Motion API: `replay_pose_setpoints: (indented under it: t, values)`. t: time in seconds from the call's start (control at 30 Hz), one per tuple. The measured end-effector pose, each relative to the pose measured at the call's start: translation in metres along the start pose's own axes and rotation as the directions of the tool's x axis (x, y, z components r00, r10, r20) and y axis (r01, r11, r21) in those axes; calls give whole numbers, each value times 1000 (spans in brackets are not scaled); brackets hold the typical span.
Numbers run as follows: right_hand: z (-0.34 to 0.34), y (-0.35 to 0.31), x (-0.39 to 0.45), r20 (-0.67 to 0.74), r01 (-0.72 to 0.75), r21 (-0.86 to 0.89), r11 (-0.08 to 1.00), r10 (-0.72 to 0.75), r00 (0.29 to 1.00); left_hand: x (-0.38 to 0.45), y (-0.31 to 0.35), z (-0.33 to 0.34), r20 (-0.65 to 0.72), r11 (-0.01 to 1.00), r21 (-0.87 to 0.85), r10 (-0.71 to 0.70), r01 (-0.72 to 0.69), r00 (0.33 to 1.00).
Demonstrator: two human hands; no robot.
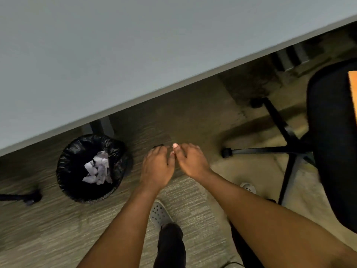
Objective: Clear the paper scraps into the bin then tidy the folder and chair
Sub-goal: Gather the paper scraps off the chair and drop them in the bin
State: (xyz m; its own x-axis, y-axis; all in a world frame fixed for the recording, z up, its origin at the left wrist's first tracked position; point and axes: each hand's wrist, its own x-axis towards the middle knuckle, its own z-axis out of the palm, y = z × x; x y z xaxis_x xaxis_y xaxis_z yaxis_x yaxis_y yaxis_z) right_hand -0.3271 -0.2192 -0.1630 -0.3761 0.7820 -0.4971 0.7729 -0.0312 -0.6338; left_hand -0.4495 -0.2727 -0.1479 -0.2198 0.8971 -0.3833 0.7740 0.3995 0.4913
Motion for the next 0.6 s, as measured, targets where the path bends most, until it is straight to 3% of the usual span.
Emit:
replay_pose_setpoints:
  t: [0.2, 0.37, 0.6]
  values:
    - [-129, 41, -45, -108, -38, 71, 997, 45, 993, 14, 131, -2, 49, 999, 18, 30, -31, 998]
    - [-226, 80, -88, -266, -8, 142, 990, 46, 963, 20, 248, 9, 92, 980, 30, 194, -197, 977]
    - [-336, 166, -140, -595, 31, 301, 953, 162, 787, 30, 397, 57, 180, 868, 47, 480, -495, 859]
